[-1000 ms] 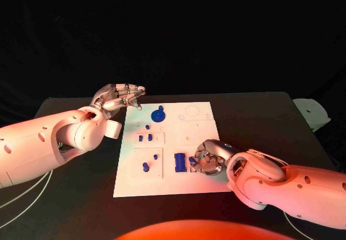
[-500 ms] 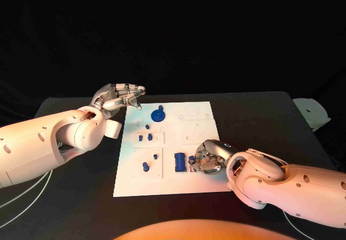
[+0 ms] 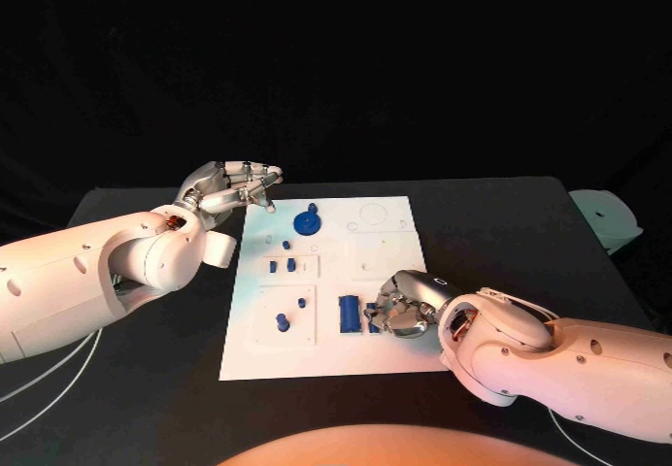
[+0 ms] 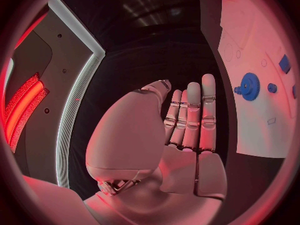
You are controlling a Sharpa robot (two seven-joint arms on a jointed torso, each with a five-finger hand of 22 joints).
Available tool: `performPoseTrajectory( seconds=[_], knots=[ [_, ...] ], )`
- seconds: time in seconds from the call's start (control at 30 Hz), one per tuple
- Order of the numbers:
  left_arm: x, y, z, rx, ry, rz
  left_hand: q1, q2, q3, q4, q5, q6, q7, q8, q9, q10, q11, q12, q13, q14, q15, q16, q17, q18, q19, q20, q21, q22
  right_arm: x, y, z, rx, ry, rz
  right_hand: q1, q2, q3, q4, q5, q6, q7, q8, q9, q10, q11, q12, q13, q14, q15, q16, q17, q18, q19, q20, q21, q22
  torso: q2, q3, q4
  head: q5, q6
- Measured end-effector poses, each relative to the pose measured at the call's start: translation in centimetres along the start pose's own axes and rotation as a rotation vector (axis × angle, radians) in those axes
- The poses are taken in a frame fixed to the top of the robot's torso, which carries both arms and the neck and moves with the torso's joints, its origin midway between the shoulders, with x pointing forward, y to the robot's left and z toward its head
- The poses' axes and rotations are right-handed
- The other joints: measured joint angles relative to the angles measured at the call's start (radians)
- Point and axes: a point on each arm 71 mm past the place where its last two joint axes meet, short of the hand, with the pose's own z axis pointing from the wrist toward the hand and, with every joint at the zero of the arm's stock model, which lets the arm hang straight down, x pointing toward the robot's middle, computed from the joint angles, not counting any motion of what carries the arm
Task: Assemble the parts on the task board
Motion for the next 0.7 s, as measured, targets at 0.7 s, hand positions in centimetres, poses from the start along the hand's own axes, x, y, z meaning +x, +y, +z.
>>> performPoseTrajectory(
  seconds=[0.7],
  knots=[
    [-0.17,0.02,-0.03,-0.002,-0.004,0.002,0.0,0.0,0.0,0.0,0.0,0.0,0.0,0.0,0.0,-0.004,0.004,0.0,-0.001,-0.004,0.004,0.0,-0.001,0.0,0.0,0.0,0.0,0.0,-0.22,-0.78,-0.56,-0.013,0.004,-0.019,0.136,-0.062,-0.043,-0.112,-0.294,0.0,0.0,-0.008,-0.009,0.004,-0.004,-0.005,0.0,0.0,0.0,0.0,0.0,0.0,0.0,0.0,0.0,0.001,0.0,0.0002,-0.0001,0.003,-0.004]
  ],
)
